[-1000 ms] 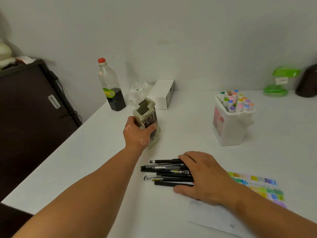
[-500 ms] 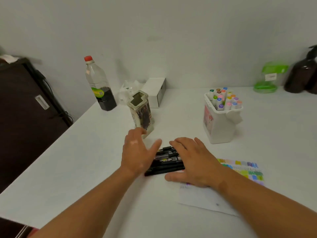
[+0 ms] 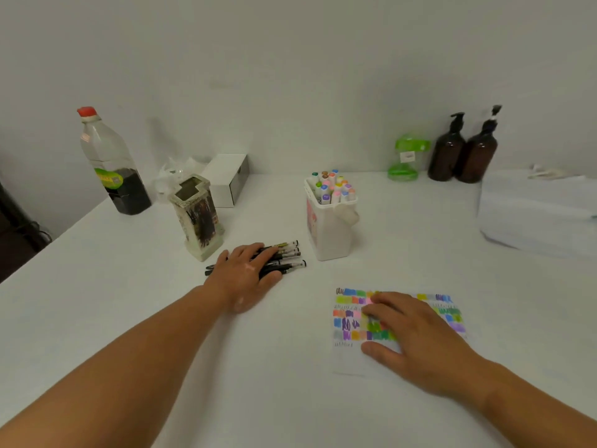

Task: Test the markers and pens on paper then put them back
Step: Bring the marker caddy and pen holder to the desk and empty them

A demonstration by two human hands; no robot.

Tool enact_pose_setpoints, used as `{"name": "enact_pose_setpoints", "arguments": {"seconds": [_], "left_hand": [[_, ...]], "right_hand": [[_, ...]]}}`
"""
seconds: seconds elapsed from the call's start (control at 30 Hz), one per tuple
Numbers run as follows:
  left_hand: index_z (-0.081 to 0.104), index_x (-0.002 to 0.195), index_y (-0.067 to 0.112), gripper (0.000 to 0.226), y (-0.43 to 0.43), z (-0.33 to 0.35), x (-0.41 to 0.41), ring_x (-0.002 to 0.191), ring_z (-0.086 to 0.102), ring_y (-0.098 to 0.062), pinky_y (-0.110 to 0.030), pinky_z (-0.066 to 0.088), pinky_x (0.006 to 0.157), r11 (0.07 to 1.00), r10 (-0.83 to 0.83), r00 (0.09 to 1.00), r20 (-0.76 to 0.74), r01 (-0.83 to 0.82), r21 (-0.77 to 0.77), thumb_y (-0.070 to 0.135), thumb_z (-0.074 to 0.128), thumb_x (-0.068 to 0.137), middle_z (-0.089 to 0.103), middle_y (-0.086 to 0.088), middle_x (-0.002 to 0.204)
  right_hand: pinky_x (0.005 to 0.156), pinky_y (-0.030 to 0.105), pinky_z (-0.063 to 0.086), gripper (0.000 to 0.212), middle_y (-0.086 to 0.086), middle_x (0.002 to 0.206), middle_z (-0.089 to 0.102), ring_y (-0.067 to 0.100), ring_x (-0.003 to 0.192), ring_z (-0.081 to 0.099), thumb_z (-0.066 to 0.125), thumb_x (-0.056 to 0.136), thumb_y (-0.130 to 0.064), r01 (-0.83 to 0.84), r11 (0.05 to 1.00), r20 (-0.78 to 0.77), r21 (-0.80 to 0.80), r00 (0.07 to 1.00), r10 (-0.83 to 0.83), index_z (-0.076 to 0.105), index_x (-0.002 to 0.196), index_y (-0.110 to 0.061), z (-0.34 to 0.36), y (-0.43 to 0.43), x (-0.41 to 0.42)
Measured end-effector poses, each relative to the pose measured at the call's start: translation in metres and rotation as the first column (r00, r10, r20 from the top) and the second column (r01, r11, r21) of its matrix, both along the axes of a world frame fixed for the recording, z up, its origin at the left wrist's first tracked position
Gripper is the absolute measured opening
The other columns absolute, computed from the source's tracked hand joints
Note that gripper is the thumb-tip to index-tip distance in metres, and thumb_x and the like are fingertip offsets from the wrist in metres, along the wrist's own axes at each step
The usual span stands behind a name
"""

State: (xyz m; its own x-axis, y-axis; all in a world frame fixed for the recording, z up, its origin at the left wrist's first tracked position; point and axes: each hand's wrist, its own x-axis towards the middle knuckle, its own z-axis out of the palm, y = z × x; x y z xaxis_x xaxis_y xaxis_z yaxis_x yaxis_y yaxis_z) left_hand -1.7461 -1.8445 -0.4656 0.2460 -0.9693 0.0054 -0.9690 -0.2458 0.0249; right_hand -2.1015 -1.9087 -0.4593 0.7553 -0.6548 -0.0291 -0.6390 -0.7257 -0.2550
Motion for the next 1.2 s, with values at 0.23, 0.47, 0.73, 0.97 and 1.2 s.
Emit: {"name": "enact_pose_setpoints", "arguments": {"seconds": [0.23, 0.47, 0.73, 0.97, 1.2], "left_hand": [[0.017, 0.154, 0.038, 0.084, -0.025, 0.013, 0.007, 0.144, 0.026, -0.024, -0.054, 0.021, 0.117, 0.999, 0.038, 0.999, 0.014, -0.038, -0.026, 0.083, 0.026, 0.084, 0.027, 0.003, 0.159], [0.01, 0.155, 0.035, 0.142, -0.089, 0.052, -0.05, 0.139, 0.037, -0.012, -0.04, 0.04, 0.112, 0.956, -0.084, 0.691, -0.718, -0.146, -0.253, 0.083, 0.077, 0.041, 0.033, 0.009, 0.158], [0.039, 0.142, 0.033, 0.111, -0.13, 0.037, -0.064, 0.115, 0.063, -0.008, -0.045, 0.052, 0.101, 0.9, -0.262, 0.386, -0.885, -0.233, -0.368, 0.041, 0.098, 0.049, 0.064, 0.013, 0.128], [0.043, 0.144, 0.022, 0.098, -0.088, 0.086, -0.066, 0.122, 0.059, -0.025, -0.045, 0.051, 0.1, 0.852, -0.396, 0.376, -0.838, -0.191, -0.488, 0.047, 0.092, 0.062, 0.062, -0.004, 0.133], [0.05, 0.136, 0.003, 0.088, 0.018, 0.1, -0.081, 0.114, 0.059, -0.048, -0.056, 0.051, 0.09, 0.879, -0.374, 0.251, -0.893, -0.213, -0.427, 0.049, 0.086, 0.07, 0.062, -0.028, 0.123]], "right_hand": [[0.11, 0.021, 0.032, 0.08, -0.031, 0.139, 0.037, -0.006, 0.125, 0.036, 0.027, 0.078, -0.093, 0.004, 1.0, 0.057, 0.007, 0.998, -0.005, 0.044, 0.14, -0.046, 0.004, -0.024, -0.014], [0.097, 0.014, 0.036, 0.041, -0.029, 0.114, 0.045, -0.003, 0.107, 0.046, 0.051, 0.092, -0.067, 0.076, 0.997, 0.185, 0.023, 0.98, -0.079, 0.056, 0.123, -0.042, 0.01, -0.046, -0.001], [0.092, 0.008, 0.031, 0.023, -0.031, 0.106, 0.045, -0.014, 0.105, 0.044, 0.057, 0.094, -0.056, 0.096, 0.995, 0.289, 0.027, 0.952, -0.099, 0.061, 0.111, -0.04, 0.007, -0.043, -0.003], [0.097, 0.011, 0.038, 0.025, -0.033, 0.113, 0.046, -0.01, 0.106, 0.049, 0.062, 0.094, -0.05, 0.084, 0.994, 0.403, 0.069, 0.909, -0.105, 0.057, 0.118, -0.047, 0.023, -0.033, -0.004], [0.089, 0.005, 0.047, 0.085, -0.043, 0.15, 0.015, -0.015, 0.13, 0.037, 0.069, 0.085, -0.042, -0.172, 0.971, 0.696, 0.164, 0.718, 0.01, 0.015, 0.149, -0.057, 0.068, 0.018, 0.052]]}}
